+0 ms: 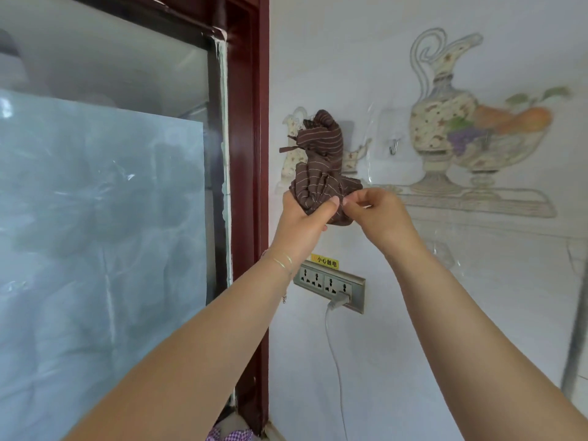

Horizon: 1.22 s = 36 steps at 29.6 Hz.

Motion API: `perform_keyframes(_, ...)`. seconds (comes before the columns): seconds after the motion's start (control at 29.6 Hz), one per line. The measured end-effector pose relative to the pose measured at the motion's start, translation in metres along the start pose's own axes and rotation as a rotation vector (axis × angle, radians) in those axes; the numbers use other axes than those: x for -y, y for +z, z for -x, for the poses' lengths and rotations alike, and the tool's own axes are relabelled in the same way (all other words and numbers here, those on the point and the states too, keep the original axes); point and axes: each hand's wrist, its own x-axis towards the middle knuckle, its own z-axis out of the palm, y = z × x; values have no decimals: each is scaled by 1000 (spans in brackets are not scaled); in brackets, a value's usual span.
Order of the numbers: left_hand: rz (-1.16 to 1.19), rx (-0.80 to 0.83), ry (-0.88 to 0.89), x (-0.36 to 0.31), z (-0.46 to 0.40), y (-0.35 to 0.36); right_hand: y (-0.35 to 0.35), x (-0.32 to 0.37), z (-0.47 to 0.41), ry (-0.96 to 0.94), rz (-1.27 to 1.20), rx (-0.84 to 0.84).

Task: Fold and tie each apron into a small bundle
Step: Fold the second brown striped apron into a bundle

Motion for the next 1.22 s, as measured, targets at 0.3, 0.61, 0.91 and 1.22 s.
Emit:
perform_keyframes(0.3,-41,8,41,-29,-52,31,-43,18,-45,-3,-167,17)
perform_keyframes(0.61,-26,126,-31,-40,-71,44,-73,29,-69,106,-103,85)
perform_keyframes(0.91,132,84,-67,-28,-67,46,-56,40,-66,47,170,75)
perform_keyframes(1.22,229,-51,-162,-41,-73,61,-40,40,-65,-189,594,-293)
